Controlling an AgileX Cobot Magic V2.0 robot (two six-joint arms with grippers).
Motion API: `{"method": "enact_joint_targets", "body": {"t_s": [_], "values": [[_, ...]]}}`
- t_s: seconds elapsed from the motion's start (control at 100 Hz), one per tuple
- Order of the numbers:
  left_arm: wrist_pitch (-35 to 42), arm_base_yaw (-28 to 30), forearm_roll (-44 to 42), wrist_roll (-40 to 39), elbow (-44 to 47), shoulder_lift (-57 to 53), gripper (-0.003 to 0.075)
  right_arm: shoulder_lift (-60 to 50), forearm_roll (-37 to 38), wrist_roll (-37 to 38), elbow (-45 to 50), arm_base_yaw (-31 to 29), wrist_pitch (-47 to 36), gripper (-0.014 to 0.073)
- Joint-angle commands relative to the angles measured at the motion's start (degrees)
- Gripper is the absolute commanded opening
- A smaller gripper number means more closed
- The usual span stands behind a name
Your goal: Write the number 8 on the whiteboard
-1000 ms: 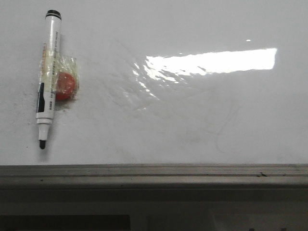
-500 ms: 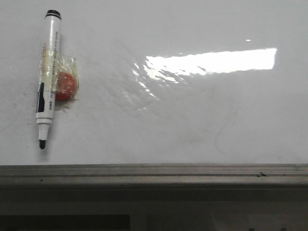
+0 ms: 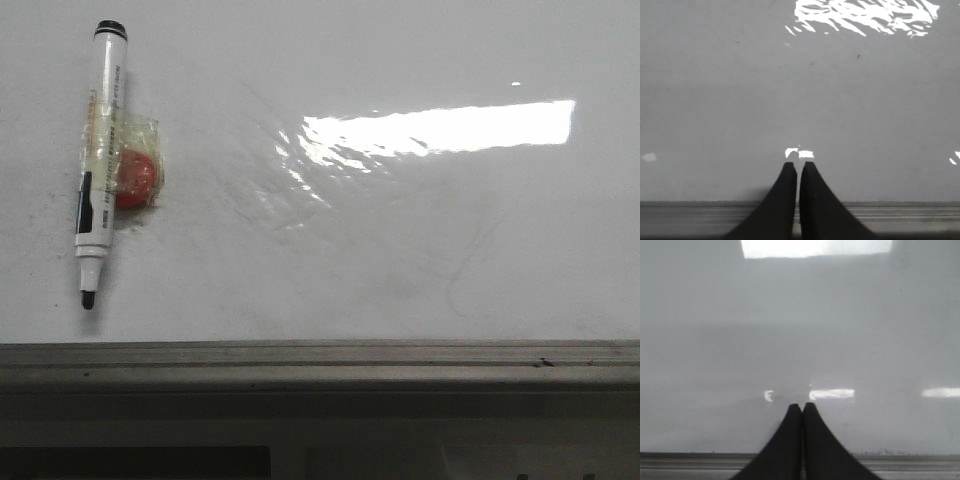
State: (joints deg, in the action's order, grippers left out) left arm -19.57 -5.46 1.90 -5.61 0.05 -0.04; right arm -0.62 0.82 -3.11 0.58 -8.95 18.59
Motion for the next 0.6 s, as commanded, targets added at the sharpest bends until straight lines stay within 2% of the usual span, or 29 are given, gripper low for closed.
{"method": "enact_joint_targets", "body": {"t_s": [0.0, 0.45, 0.59], "values": [[2.44, 0.11, -0.39, -0.39, 1.81, -1.81, -0.002, -1.24, 0.81, -0.46, 0.78, -0.23, -1.87, -0.0069], [8.09, 0.11, -1.04, -0.39, 1.81, -1.81, -0.002, -1.24, 0.81, -0.46, 0.78, -0.23, -1.98, -0.0069], [8.45, 0.11, -4.22, 0.0, 1.81, -1.81, -0.002, -1.24, 0.81, -0.46, 0.78, -0.23, -1.98, -0.0069]]}}
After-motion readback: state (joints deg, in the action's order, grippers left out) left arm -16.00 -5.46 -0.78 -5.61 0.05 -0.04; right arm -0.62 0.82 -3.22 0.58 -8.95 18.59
